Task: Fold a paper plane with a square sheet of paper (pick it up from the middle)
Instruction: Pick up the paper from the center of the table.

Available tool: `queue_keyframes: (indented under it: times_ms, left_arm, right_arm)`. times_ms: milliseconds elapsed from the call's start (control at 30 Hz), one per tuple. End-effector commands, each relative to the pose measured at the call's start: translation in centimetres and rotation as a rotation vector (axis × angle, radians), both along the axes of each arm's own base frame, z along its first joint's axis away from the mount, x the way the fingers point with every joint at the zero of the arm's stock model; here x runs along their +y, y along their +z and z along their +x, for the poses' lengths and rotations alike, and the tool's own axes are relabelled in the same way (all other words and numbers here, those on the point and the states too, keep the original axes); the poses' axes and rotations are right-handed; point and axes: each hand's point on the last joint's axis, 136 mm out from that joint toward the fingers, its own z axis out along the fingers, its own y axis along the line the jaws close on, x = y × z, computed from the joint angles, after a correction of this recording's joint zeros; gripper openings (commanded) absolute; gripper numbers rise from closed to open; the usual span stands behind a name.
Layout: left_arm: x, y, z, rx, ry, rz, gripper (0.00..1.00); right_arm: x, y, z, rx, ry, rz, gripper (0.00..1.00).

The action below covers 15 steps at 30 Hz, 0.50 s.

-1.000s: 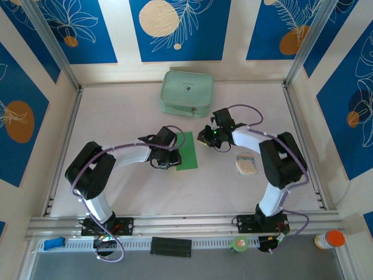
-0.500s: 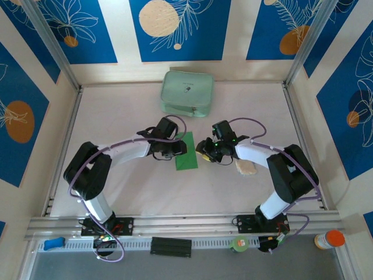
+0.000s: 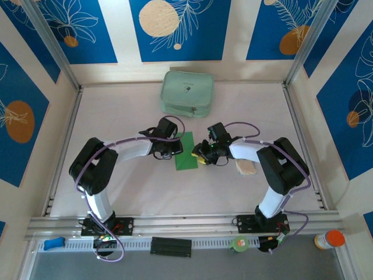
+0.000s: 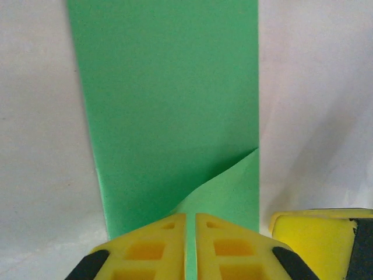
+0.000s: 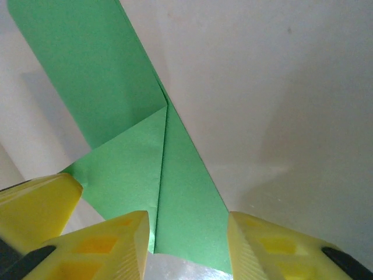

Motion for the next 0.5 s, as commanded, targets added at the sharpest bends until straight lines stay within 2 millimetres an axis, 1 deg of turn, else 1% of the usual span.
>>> queue_keyframes:
  times_ms: [0, 133, 233, 467]
  left_arm:
    - [1.2, -1.6, 0.0, 0.019, 0.050, 0.035, 0.11]
    - [1.7, -2.7, -0.4, 0.036, 0.073, 0.048, 0.10]
    - [2.1, -3.3, -0.6, 0.046, 0.092, 0.053, 0.10]
    - [2.6, -4.4, -1.2, 0.072, 0.122, 0.056, 0.10]
  right_arm:
    - [1.5, 1.1, 0.7, -0.003, 0.010, 0.042, 0.35]
    - [1.8, 0.6, 0.8, 0.008, 0.014, 0.030, 0.29]
    - [2.0, 0.2, 0.9, 0.009, 0.017, 0.025, 0.28]
    - [2.8, 0.1, 1.4, -0.001, 0.046, 0.031, 0.28]
